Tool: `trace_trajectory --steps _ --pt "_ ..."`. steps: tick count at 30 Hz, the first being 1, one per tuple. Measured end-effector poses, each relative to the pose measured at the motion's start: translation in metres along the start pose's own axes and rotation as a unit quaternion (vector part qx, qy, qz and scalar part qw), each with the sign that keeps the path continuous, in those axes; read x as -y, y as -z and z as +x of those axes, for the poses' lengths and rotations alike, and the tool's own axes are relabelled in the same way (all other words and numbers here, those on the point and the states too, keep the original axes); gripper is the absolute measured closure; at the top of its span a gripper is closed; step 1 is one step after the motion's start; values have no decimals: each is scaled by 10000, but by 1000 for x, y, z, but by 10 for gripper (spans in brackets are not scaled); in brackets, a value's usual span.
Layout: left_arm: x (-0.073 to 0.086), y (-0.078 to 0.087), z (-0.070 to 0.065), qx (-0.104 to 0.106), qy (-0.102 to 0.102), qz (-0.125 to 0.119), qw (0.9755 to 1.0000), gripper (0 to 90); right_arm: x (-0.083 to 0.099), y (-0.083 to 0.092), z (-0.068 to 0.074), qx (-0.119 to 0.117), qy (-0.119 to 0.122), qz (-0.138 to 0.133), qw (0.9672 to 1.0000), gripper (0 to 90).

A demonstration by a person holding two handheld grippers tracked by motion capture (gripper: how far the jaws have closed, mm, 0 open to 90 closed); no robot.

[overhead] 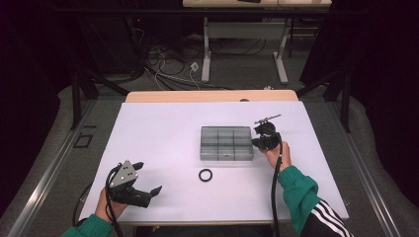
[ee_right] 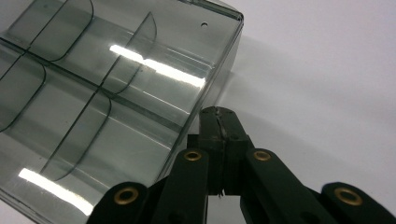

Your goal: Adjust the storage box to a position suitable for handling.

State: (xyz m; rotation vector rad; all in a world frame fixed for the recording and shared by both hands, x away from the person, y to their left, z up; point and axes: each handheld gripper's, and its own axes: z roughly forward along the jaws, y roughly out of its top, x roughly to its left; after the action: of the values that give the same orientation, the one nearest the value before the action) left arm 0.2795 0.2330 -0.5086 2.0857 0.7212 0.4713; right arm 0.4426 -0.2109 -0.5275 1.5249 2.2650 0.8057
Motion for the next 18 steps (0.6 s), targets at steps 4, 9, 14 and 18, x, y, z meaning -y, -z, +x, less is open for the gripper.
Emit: trace_trajectory --steps 4,9,14,18 --pt "0 0 0 -1 7 -12 10000 0 -1 -2 4 -24 63 -36 10000 900" --pt "0 0 0 1 12 -9 10000 0 -3 -3 9 -71 42 -36 10000 900" --pt "0 0 0 6 47 -2 10000 0 -5 -5 11 -99 141 -28 9998 900" --pt "0 0 0 -5 37 -15 10000 0 -6 -6 14 -91 132 -31 9999 900"
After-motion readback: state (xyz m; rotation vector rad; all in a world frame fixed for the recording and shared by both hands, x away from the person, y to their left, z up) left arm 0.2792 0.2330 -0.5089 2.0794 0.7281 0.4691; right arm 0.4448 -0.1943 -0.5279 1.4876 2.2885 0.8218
